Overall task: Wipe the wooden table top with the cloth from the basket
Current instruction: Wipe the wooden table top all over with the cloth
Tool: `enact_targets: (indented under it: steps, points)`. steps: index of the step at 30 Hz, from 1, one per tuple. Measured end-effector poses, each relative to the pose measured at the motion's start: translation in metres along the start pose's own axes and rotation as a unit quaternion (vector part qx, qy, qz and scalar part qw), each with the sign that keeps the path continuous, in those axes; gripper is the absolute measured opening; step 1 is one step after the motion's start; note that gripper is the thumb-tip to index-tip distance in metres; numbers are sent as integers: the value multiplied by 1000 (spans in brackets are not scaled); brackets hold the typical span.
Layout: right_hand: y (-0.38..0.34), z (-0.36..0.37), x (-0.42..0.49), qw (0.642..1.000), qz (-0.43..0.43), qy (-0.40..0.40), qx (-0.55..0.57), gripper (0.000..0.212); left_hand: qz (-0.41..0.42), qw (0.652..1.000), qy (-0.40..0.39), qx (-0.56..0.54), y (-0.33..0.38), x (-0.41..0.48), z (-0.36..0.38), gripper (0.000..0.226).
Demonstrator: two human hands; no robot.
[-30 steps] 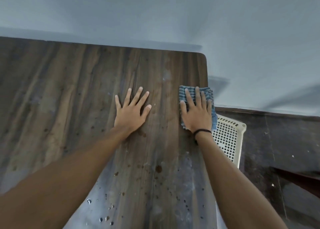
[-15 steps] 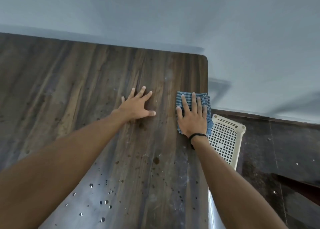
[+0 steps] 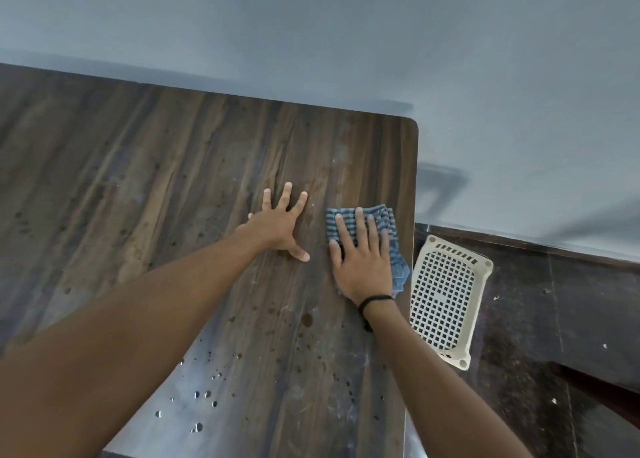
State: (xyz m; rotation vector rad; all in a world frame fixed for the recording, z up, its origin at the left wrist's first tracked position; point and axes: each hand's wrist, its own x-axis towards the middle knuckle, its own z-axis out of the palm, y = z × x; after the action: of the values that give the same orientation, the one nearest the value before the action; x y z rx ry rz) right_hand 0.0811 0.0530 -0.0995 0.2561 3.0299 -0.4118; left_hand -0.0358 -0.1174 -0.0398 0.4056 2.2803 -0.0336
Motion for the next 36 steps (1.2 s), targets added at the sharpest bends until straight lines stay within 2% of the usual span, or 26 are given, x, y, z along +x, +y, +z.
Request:
enact_targets:
  steps: [1, 2, 5, 6, 7, 10, 11, 12, 15, 16, 17, 20, 21, 22, 24, 25, 26, 28, 29, 30, 33, 34, 36]
  points:
    - [9, -3, -2, 999, -34, -12, 0, 59, -2, 1000, 0, 0, 1, 0, 0, 144]
    - [19, -6, 3, 1000, -29, -10, -3, 59, -3, 1000, 0, 0, 1, 0, 0, 143]
    - [19, -8, 30, 990, 138, 28, 17, 59, -2, 1000, -8, -2, 4, 2, -2, 143]
    - [8, -6, 31, 985, 164, 40, 23, 59, -2, 1000, -10, -2, 4, 2, -2, 144]
    - [-1, -2, 28, 988, 148, 47, 13, 59, -2, 1000, -10, -6, 3, 3, -1, 145]
    - [8, -1, 11, 1000, 6, 18, -6, 57, -11, 1000, 4, -15, 0, 3, 1, 148]
    - [18, -6, 16, 1000, 3, 13, -7, 58, -12, 1000, 6, -19, -1, 3, 0, 148]
    - [26, -9, 27, 999, 31, 20, -6, 58, -13, 1000, 4, -23, 0, 4, -2, 148]
    - [14, -10, 75, 974, 216, 57, 37, 63, -10, 1000, 1, -29, 0, 7, -6, 151]
    - [0, -8, 87, 967, 241, 61, 48, 63, -13, 999, 2, -32, 0, 8, -6, 152]
    - [-12, -5, 95, 972, 220, 62, 46, 62, -18, 999, 3, -37, 0, 9, -6, 153]
    - [-7, -8, 113, 999, 34, 12, -1, 58, -21, 999, 7, -49, 2, 11, -5, 155]
    - [4, -13, 128, 1000, 19, 5, -3, 59, -18, 998, 9, -51, 2, 12, -5, 155]
    - [13, -18, 147, 999, 49, 13, 5, 60, -13, 998, 12, -53, 1, 13, -4, 155]
    - [14, -24, 188, 983, 176, 34, 41, 62, -7, 998, 15, -57, -1, 14, -4, 155]
    - [3, -25, 204, 978, 197, 32, 53, 62, -7, 998, 17, -57, -2, 14, -4, 155]
    - [-9, -23, 215, 986, 161, 15, 49, 61, -8, 998, 16, -54, -3, 14, -4, 155]
    - [-18, -22, 229, 999, 1, -22, 24, 59, -10, 999, 14, -49, -3, 13, -4, 155]
    - [-14, -26, 238, 998, -49, -34, 22, 58, -8, 999, 12, -47, -3, 13, -5, 155]
    - [-7, -30, 247, 998, -51, -39, 25, 58, -6, 999, 12, -47, -3, 12, -6, 155]
    - [-11, -34, 259, 996, 77, -32, 38, 59, -2, 999, 23, -48, -3, 13, -4, 156]
    - [-20, -32, 256, 997, 65, -38, 31, 58, -2, 999, 24, -46, -4, 13, -4, 156]
    - [-20, -30, 244, 998, -45, -50, 11, 57, -5, 999, 21, -46, -3, 11, -4, 156]
